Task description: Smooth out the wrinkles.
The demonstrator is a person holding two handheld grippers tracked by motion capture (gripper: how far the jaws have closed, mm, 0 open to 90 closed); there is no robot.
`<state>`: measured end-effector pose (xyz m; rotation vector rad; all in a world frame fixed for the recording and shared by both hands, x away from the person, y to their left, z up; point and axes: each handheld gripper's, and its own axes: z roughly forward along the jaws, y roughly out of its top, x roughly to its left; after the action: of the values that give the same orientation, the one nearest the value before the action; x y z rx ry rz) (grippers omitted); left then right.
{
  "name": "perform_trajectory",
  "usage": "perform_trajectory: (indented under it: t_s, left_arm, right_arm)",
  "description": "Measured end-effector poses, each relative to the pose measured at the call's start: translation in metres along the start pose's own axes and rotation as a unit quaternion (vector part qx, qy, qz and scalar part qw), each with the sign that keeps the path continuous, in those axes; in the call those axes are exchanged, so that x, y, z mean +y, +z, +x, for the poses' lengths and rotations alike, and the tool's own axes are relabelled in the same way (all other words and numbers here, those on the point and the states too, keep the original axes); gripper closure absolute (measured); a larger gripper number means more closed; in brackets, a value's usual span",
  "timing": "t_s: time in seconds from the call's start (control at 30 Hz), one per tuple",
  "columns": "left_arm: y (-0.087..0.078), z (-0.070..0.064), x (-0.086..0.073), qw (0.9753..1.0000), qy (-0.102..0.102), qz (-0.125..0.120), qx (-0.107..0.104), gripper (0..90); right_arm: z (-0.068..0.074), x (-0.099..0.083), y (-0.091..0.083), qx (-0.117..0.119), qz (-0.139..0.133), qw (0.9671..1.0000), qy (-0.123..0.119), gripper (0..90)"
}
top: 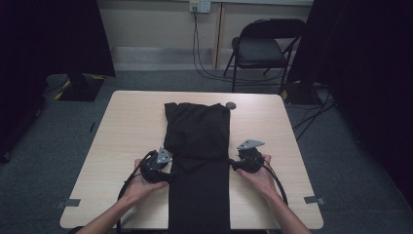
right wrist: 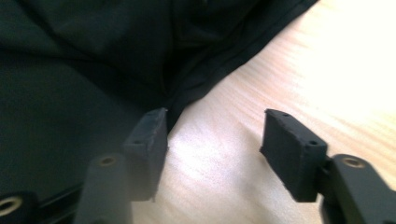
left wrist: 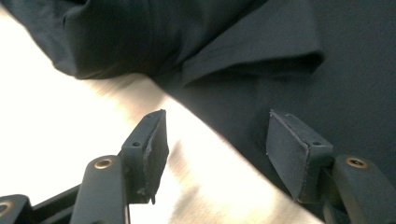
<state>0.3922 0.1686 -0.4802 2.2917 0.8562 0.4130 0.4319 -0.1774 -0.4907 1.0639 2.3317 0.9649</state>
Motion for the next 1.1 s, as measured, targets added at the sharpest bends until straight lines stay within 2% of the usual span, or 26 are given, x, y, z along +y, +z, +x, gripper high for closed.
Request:
perform_trajectory:
  t_s: [0.03,0.1,0.17,0.27,0.3,0.33,0.37,0.4,0.43,0.47,0.5,0.53,0.57,0.6,0.63,0.7,0.77,0.8,0.83,0.87,0.9,0.93,0.97,1.0,1.03,1.1]
  left_arm:
    - [0.0,0.0,0.0,1.0,0.0,0.0,0.0,39.8]
    - [-0.01,0.009,0.006,0.9994,-0.012,-0.031,-0.005,41.5]
    - [-0.018,0.022,0.013,0.9974,-0.034,-0.063,-0.002,45.6]
    - [-0.021,0.041,0.029,0.9946,-0.056,-0.088,-0.007,51.8]
    - [-0.02,0.047,0.035,0.9931,-0.066,-0.097,-0.006,53.4]
    - [-0.015,0.06,0.048,0.9889,-0.091,-0.117,-0.009,56.3]
    - [-0.015,0.06,0.048,0.9889,-0.091,-0.117,-0.009,56.4]
    - [-0.006,0.07,0.06,0.9863,-0.106,-0.127,-0.01,56.3]
    - [-0.006,0.07,0.06,0.9863,-0.106,-0.127,-0.01,53.9]
    - [0.009,0.079,0.068,0.9868,-0.113,-0.115,-0.004,50.6]
    - [0.009,0.079,0.068,0.9868,-0.113,-0.115,-0.004,48.2]
    - [0.017,0.081,0.069,0.9875,-0.116,-0.106,0.012,48.2]
    - [0.025,0.082,0.068,0.9866,-0.127,-0.102,0.01,42.8]
    - [0.034,0.083,0.066,0.9846,-0.142,-0.101,-0.004,38.9]
    - [0.042,0.082,0.063,0.9847,-0.147,-0.094,-0.008,39.8]
    - [0.057,0.078,0.059,0.9883,-0.133,-0.073,-0.007,37.9]
    - [0.065,0.076,0.056,0.9888,-0.135,-0.061,-0.012,39.3]
    - [0.066,0.075,0.056,0.9894,-0.13,-0.061,-0.016,45.7]
    - [0.065,0.074,0.058,0.991,-0.12,-0.06,-0.002,51.8]
    - [0.062,0.073,0.06,0.9915,-0.112,-0.066,0.007,62.1]
    - [0.058,0.075,0.063,0.9905,-0.116,-0.073,0.001,71.5]
    - [0.054,0.076,0.066,0.9897,-0.119,-0.08,-0.002,75.7]
    - [0.046,0.077,0.073,0.9901,-0.11,-0.088,0.0,77.4]
    - [0.041,0.077,0.078,0.9898,-0.106,-0.095,0.001,79.1]
    - [0.033,0.079,0.086,0.9895,-0.1,-0.104,0.004,79.9]
    - [0.011,0.081,0.107,0.9862,-0.092,-0.137,0.011,81.8]
  right_arm:
    - [0.0,0.0,0.0,0.0,0.0,1.0,0.0,38.0]
    - [-0.002,0.008,-0.01,0.011,-0.026,0.9996,0.011,36.8]
    - [-0.005,0.02,-0.019,0.012,-0.055,0.9983,0.018,39.1]
    - [-0.008,0.043,-0.019,0.033,-0.081,0.9959,0.026,46.1]
    - [-0.007,0.052,-0.017,0.033,-0.086,0.9955,0.023,49.5]
    - [-0.007,0.069,-0.009,0.043,-0.093,0.9945,0.024,51.6]
    - [-0.007,0.069,-0.009,0.043,-0.093,0.9945,0.024,51.6]
    - [-0.008,0.083,0.004,0.048,-0.089,0.9945,0.029,50.5]
    - [-0.008,0.083,0.004,0.048,-0.089,0.9945,0.029,50.5]
    - [-0.009,0.091,0.019,0.043,-0.078,0.9955,0.034,44.8]
    - [-0.009,0.091,0.019,0.043,-0.078,0.9955,0.034,44.8]
    - [-0.009,0.093,0.027,0.043,-0.068,0.9962,0.033,42.5]
    - [-0.009,0.093,0.034,0.036,-0.057,0.9972,0.032,38.9]
    - [-0.009,0.093,0.041,0.033,-0.047,0.9978,0.033,36.2]
    - [-0.011,0.092,0.046,0.031,-0.039,0.998,0.038,34.5]
    - [-0.017,0.087,0.054,0.033,-0.034,0.9973,0.057,30.9]
    - [-0.022,0.081,0.061,0.042,-0.029,0.9958,0.076,30.8]
    - [-0.023,0.08,0.063,0.047,-0.028,0.9952,0.081,31.1]
    - [-0.024,0.079,0.066,0.055,-0.028,0.9943,0.087,34.2]
    - [-0.022,0.079,0.067,0.061,-0.027,0.9938,0.088,44.3]
    - [-0.02,0.079,0.068,0.066,-0.029,0.994,0.083,49.6]
    - [-0.017,0.082,0.067,0.054,-0.032,0.9953,0.074,58.3]
    - [-0.015,0.085,0.064,0.049,-0.043,0.9956,0.067,68.1]
    - [-0.015,0.089,0.06,0.055,-0.059,0.9944,0.069,73.8]
    - [-0.015,0.092,0.056,0.052,-0.066,0.994,0.069,75.9]
    - [-0.017,0.105,0.044,0.054,-0.089,0.9919,0.074,77.5]
